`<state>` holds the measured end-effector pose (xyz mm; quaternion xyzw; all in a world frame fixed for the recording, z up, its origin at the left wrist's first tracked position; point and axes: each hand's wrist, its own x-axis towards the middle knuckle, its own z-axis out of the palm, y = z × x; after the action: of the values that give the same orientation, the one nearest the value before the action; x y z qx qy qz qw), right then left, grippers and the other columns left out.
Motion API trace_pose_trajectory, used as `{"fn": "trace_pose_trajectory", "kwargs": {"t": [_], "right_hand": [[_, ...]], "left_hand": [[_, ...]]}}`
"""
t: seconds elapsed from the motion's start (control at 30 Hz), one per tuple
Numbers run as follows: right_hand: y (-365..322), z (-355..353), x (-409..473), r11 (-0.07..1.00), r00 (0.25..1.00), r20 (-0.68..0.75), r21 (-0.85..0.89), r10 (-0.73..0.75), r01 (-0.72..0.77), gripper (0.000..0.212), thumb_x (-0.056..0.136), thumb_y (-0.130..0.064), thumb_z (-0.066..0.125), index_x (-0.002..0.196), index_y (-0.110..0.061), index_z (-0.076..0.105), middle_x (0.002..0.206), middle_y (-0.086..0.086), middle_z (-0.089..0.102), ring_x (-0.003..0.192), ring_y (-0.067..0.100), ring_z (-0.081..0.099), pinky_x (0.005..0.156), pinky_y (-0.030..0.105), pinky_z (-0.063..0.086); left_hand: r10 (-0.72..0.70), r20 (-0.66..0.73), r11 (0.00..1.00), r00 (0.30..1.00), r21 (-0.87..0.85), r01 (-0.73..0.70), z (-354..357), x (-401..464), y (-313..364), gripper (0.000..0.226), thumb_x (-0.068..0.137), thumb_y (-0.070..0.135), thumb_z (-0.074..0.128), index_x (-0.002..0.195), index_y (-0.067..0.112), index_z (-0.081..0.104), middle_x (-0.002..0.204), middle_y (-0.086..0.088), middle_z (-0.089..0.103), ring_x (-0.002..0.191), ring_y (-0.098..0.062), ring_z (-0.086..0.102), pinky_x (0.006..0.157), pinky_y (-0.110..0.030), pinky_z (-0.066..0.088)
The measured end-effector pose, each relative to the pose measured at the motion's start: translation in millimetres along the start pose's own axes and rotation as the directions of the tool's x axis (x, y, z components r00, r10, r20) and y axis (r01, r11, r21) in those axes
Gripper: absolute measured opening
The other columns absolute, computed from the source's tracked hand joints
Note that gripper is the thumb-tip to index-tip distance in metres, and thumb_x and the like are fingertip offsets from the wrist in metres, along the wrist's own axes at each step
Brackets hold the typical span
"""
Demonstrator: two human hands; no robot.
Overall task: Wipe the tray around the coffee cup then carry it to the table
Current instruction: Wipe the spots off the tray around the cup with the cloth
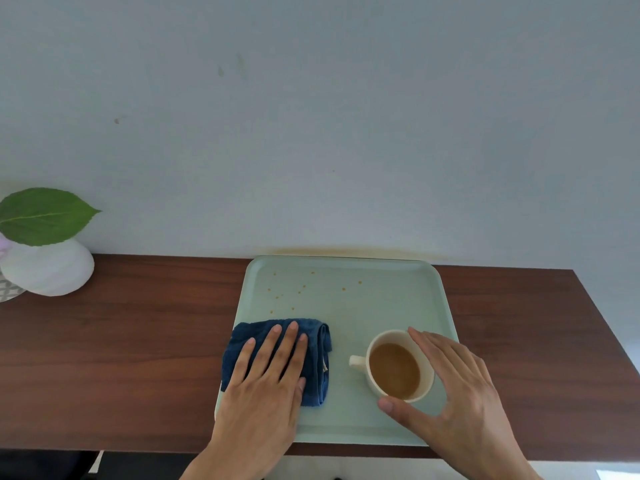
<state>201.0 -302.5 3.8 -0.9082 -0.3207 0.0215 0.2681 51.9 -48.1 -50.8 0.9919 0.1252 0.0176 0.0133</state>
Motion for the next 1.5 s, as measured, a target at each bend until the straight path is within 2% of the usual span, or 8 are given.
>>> {"fn": "trace_pose_trajectory", "kwargs": {"t": [0.13,0.2,0.3,0.5,0.77,1.1,1.33,1.5], "right_hand": [[30.3,2.3,13.4,0.991,0.992,-0.058,0.078,0.111,-0.106,0.074,0.099,-0.071,0.032,0.161,-0.032,0.028,0.168,-0.011,0.032,0.157,0.005,0.016,0.127,0.048,0.02],[54.7,7.2,27.8,0.971,0.97,-0.028,0.006,0.241,-0.241,0.07,0.1,-0.071,0.012,0.162,-0.038,0.013,0.172,-0.015,0.018,0.157,-0.001,-0.001,0.13,0.048,0.007],[82.0,23.2,35.1,0.964,0.971,0.046,-0.132,0.236,-0.229,0.067,0.102,-0.064,0.007,0.164,-0.037,0.005,0.173,-0.017,0.008,0.156,-0.001,-0.013,0.129,0.047,-0.005],[88.5,27.9,34.5,0.962,0.976,0.034,-0.175,0.217,-0.208,0.063,0.104,-0.049,0.013,0.165,-0.035,0.004,0.172,-0.017,0.008,0.157,0.001,-0.011,0.129,0.045,-0.007],[84.7,30.8,33.1,0.961,0.974,-0.007,-0.161,0.229,-0.227,0.059,0.105,-0.047,0.016,0.163,-0.044,0.007,0.17,-0.023,0.011,0.157,0.001,-0.008,0.13,0.046,-0.004],[83.3,36.6,33.1,0.953,0.97,-0.035,-0.181,0.239,-0.242,0.059,0.105,-0.042,0.018,0.162,-0.045,0.009,0.169,-0.022,0.017,0.159,0.006,-0.003,0.129,0.047,-0.003],[85.5,37.9,33.2,0.956,0.972,-0.045,-0.173,0.231,-0.235,0.06,0.104,-0.039,0.02,0.163,-0.044,0.01,0.168,-0.025,0.018,0.159,0.008,0.001,0.129,0.05,0.001],[88.0,38.2,33.3,0.956,0.974,-0.034,-0.185,0.223,-0.225,0.061,0.105,-0.032,0.024,0.164,-0.041,0.009,0.167,-0.025,0.02,0.16,0.01,0.002,0.129,0.049,-0.001]], "left_hand": [[-0.009,-0.005,1.0,1.0,-0.009,0.009,2.9,0.9,0.7,0.06,0.099,0.039,0.037,0.154,0.017,0.043,0.164,-0.004,0.036,0.151,-0.026,0.034,0.115,-0.051,0.028],[-0.021,-0.004,1.0,1.0,-0.02,0.021,3.9,1.8,1.6,0.06,0.099,0.039,0.038,0.154,0.017,0.043,0.165,-0.003,0.035,0.151,-0.024,0.034,0.116,-0.05,0.027],[-0.02,0.014,0.999,1.0,-0.029,0.02,1.2,8.9,-0.9,0.06,0.099,0.039,0.04,0.156,0.018,0.04,0.166,-0.001,0.033,0.153,-0.023,0.031,0.117,-0.048,0.024],[-0.027,0.045,0.998,0.999,-0.048,0.029,-7.5,59.2,-12.5,0.058,0.106,0.04,0.027,0.16,0.02,0.028,0.169,0.001,0.022,0.157,-0.019,0.016,0.123,-0.044,0.011],[-0.012,0.094,0.998,0.996,-0.065,0.019,-10.4,111.0,-31.1,0.061,0.105,0.042,0.017,0.163,0.022,0.018,0.172,0.005,0.009,0.158,-0.016,0.007,0.127,-0.044,0.011],[0.049,0.015,0.999,0.999,-0.008,-0.049,-6.2,47.2,-22.0,0.057,0.105,0.039,0.032,0.158,0.021,0.034,0.167,0.003,0.027,0.156,-0.018,0.022,0.121,-0.044,0.016],[0.117,-0.058,0.993,0.991,0.033,-0.115,6.2,-10.7,-1.0,0.06,0.088,0.039,0.047,0.143,0.018,0.06,0.155,-0.002,0.05,0.138,-0.025,0.053,0.109,-0.047,0.032],[0.07,-0.008,0.997,0.997,-0.006,-0.07,-1.1,6.2,-4.6,0.056,0.1,0.037,0.035,0.15,0.018,0.05,0.161,-0.001,0.043,0.147,-0.022,0.042,0.114,-0.046,0.029]]}}
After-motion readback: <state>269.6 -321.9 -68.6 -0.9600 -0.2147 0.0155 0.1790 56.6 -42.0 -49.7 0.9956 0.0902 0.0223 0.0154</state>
